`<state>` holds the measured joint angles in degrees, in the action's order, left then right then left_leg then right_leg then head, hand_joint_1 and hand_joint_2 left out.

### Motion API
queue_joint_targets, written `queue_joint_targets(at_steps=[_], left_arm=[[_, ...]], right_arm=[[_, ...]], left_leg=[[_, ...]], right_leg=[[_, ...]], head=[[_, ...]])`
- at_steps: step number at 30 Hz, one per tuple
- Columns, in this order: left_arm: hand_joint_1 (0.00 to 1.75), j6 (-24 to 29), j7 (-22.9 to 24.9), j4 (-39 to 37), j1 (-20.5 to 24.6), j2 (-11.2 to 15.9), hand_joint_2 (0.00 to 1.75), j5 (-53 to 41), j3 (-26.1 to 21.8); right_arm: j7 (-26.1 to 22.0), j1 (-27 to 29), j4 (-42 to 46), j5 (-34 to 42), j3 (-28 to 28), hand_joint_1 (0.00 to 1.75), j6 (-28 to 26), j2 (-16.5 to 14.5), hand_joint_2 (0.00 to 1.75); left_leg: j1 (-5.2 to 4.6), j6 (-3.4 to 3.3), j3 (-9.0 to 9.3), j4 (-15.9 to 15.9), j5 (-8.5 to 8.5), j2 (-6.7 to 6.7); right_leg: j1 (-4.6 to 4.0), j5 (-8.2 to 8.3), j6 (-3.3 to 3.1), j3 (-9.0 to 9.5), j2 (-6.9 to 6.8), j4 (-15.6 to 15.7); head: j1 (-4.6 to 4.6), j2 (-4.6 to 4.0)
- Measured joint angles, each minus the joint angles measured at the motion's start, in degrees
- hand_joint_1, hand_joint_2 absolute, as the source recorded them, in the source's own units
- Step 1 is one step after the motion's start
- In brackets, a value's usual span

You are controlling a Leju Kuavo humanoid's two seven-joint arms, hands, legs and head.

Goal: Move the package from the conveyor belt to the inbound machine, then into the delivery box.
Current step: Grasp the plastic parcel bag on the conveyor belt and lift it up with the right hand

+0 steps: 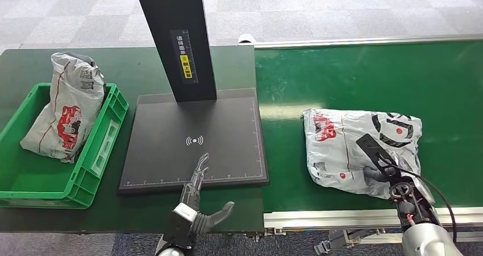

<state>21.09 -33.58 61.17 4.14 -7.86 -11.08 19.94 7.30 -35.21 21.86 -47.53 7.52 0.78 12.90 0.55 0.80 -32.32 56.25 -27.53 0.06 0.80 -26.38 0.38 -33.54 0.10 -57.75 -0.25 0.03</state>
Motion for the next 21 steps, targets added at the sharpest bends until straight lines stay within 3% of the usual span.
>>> queue_joint_targets(at_steps=[4,7,10,14,18,21], left_arm=[[0.00,-1.0,0.1,2.6,-1.0,0.5,1.75,-0.9,-1.3],[0.00,-1.4,-0.2,4.6,-1.7,0.6,1.75,-1.4,-2.3],[0.00,-1.6,-0.5,7.4,-2.1,0.7,1.75,-1.7,-3.5],[0.00,-1.5,-1.1,11.0,-2.6,0.7,1.75,-1.9,-5.2],[0.00,1.8,-3.3,16.0,-3.9,0.8,1.75,-0.2,-7.7],[0.00,4.2,-3.7,21.4,-5.1,1.1,1.75,1.4,-10.8]], right_arm=[[-2.2,-0.6,0.1,0.2,0.0,1.75,-2.1,-1.5,1.75],[-6.8,-0.7,1.4,0.7,0.1,1.75,-4.5,-2.9,1.75],[-11.4,-0.6,5.3,1.6,0.1,1.75,-5.7,-4.9,1.75],[-14.0,-0.3,11.2,2.9,0.0,1.75,-6.6,-7.1,1.75],[-23.1,2.3,21.8,8.8,-0.7,1.75,-8.5,-9.0,1.75],[-24.6,5.3,33.1,13.2,-2.9,1.75,-7.8,-10.2,1.75]], left_leg=[[0.00,0.00,0.02,0.0,0.01,-0.03],[0.00,0.00,-0.01,0.0,0.01,0.00],[0.01,0.01,0.00,0.0,0.02,0.02],[0.01,0.00,-0.04,0.0,0.05,-0.07],[0.00,0.00,-0.06,0.0,0.05,-0.05],[0.01,0.01,-0.07,0.0,0.04,-0.05]], right_leg=[[0.00,0.00,0.00,0.01,-0.01,0.0],[-0.01,0.00,0.00,-0.01,0.01,0.0],[-0.01,0.00,-0.01,-0.04,0.01,0.0],[-0.01,-0.01,-0.01,-0.03,-0.08,0.0],[-0.01,-0.01,-0.01,-0.06,-0.07,0.0],[-0.01,-0.04,-0.02,-0.09,-0.07,0.0]], head=[[0.00,0.00],[0.00,0.01],[-0.01,0.01],[0.01,0.01],[0.01,0.01],[0.01,0.00]])
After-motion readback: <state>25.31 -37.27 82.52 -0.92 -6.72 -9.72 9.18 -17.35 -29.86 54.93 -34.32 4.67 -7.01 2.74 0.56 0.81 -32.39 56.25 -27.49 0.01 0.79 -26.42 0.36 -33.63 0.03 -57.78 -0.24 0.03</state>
